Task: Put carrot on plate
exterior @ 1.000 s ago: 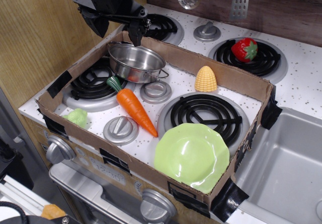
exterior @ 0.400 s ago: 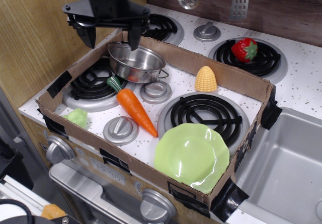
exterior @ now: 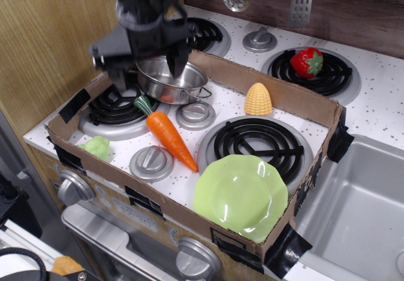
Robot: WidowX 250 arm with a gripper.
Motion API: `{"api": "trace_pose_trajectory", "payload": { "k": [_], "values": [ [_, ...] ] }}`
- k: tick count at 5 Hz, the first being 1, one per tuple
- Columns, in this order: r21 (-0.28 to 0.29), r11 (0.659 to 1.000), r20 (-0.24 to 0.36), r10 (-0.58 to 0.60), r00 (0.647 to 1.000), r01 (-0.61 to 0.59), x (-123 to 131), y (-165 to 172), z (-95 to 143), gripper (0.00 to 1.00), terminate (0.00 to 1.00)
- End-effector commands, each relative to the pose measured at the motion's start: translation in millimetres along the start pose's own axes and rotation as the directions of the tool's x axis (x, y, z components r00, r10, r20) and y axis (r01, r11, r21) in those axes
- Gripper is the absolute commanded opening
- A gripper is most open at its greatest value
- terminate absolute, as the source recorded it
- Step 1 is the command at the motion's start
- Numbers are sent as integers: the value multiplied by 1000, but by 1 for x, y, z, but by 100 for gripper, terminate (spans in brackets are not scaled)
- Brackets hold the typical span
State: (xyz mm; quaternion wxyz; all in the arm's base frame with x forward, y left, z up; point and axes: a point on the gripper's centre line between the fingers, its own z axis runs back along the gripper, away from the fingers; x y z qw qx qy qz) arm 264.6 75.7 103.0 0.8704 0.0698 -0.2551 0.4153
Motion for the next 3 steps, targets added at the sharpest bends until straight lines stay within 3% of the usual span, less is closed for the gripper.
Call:
{"api": "trace_pose_trajectory", "payload": {
  "k": [1,2,3],
  "values": [
    [-95,990,38,112,993,-107,-19,-3,-18,100,0],
    [-120,988,40,105,994,-99,-23,0,-35,100,0],
    [-106,991,19,90,996,-87,-21,-1,-52,100,0]
  ]
}}
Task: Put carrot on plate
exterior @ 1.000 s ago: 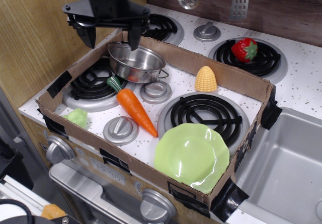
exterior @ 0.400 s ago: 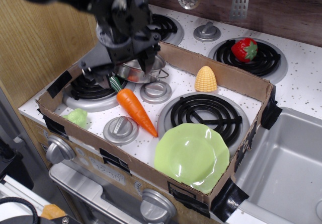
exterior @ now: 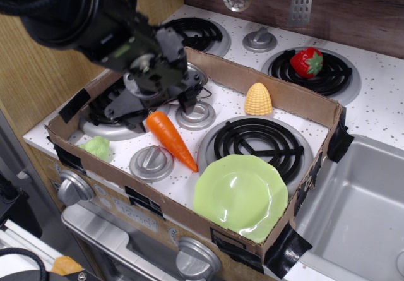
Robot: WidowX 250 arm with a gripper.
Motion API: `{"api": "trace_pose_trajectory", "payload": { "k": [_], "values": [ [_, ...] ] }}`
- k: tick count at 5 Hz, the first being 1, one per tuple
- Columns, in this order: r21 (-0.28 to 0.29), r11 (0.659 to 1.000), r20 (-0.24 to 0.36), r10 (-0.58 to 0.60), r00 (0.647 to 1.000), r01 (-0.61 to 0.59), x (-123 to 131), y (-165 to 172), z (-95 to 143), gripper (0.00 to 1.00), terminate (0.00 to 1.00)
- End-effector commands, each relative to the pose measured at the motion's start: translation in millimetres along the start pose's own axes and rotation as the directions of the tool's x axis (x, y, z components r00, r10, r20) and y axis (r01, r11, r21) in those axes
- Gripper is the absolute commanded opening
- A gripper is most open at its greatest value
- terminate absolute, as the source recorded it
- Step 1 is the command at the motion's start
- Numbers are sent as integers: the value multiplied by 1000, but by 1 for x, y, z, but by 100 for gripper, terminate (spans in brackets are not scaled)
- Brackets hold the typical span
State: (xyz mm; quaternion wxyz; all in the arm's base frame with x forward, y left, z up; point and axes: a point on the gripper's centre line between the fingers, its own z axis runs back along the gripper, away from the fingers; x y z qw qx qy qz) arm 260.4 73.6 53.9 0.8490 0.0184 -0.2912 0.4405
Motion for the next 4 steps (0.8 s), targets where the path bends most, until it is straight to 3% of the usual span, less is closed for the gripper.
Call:
{"api": "trace_pose_trajectory", "payload": {
  "k": [1,3,4],
  "values": [
    [-2,1000,-43,-28,999,28,12,-3,-25,100,0],
    [10,1000,-56,0,998,1,5,-1,-45,100,0],
    [8,1000,-65,20,998,-20,1,1,-47,0,0]
  ]
}}
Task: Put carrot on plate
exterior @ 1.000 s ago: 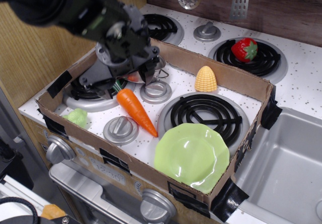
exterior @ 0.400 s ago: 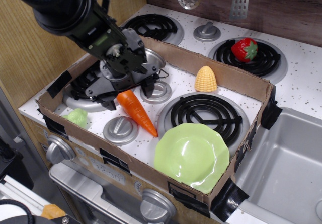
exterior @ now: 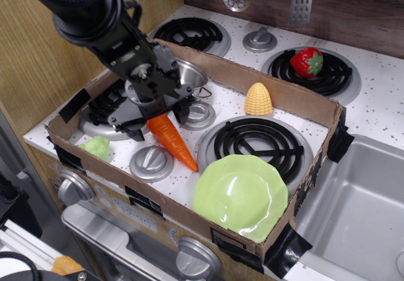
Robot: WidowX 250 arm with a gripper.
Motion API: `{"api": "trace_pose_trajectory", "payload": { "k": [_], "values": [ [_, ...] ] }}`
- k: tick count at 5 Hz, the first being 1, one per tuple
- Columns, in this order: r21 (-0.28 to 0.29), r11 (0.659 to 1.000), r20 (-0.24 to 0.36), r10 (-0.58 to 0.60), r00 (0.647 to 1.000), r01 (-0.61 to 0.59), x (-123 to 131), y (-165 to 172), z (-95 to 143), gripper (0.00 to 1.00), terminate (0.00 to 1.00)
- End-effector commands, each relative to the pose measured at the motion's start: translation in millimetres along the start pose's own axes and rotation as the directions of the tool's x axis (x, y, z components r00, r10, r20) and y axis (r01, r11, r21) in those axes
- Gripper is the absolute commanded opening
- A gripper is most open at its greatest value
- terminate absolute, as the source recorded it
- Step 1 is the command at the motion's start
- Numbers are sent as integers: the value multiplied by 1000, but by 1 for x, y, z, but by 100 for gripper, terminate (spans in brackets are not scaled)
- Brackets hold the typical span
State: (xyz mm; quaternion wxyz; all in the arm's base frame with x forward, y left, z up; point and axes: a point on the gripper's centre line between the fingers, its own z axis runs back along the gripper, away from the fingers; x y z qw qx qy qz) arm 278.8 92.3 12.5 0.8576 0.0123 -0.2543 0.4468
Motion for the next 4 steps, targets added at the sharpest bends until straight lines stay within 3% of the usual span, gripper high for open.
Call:
{"api": "trace_pose_trajectory", "payload": {
  "k": [1,2,4],
  "values": [
    [-12,1000,21,27,999,-27,-2,-3,8,0,0],
    [29,999,29,21,999,-22,2,0,26,0,0],
    [145,989,75,16,997,-27,25,-4,84,0,0]
  ]
}}
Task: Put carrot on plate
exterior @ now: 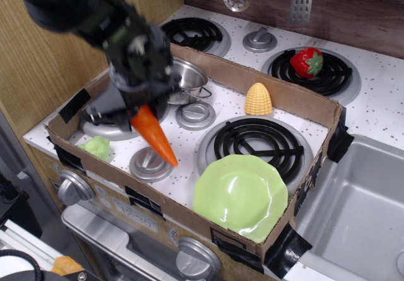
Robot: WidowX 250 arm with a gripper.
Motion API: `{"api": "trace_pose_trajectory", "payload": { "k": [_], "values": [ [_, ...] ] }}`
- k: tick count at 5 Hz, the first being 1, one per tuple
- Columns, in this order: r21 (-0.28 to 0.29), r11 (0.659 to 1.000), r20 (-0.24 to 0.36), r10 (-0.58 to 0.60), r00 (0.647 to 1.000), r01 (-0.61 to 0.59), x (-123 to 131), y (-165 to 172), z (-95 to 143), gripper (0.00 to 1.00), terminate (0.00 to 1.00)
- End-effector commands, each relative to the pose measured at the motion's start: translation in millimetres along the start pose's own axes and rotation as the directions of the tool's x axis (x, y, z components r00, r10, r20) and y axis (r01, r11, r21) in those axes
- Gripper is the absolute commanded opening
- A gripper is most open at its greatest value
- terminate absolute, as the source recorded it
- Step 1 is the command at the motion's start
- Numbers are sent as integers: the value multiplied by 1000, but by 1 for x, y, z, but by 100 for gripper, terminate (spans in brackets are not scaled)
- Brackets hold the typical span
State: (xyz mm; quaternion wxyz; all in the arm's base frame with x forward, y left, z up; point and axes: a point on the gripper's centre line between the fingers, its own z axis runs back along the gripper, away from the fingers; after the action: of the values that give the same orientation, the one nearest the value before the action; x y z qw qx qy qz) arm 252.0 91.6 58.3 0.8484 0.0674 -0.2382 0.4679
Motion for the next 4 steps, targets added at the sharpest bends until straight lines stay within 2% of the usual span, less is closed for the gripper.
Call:
{"api": "trace_pose_trajectory", "payload": {
  "k": [1,2,4],
  "values": [
    [-4,999,20,44,999,-44,17,-16,53,0,0],
    [-50,992,-77,109,991,-113,6,-30,62,0,0],
    [-97,987,-131,118,984,-131,-38,-41,33,0,0]
  ]
}}
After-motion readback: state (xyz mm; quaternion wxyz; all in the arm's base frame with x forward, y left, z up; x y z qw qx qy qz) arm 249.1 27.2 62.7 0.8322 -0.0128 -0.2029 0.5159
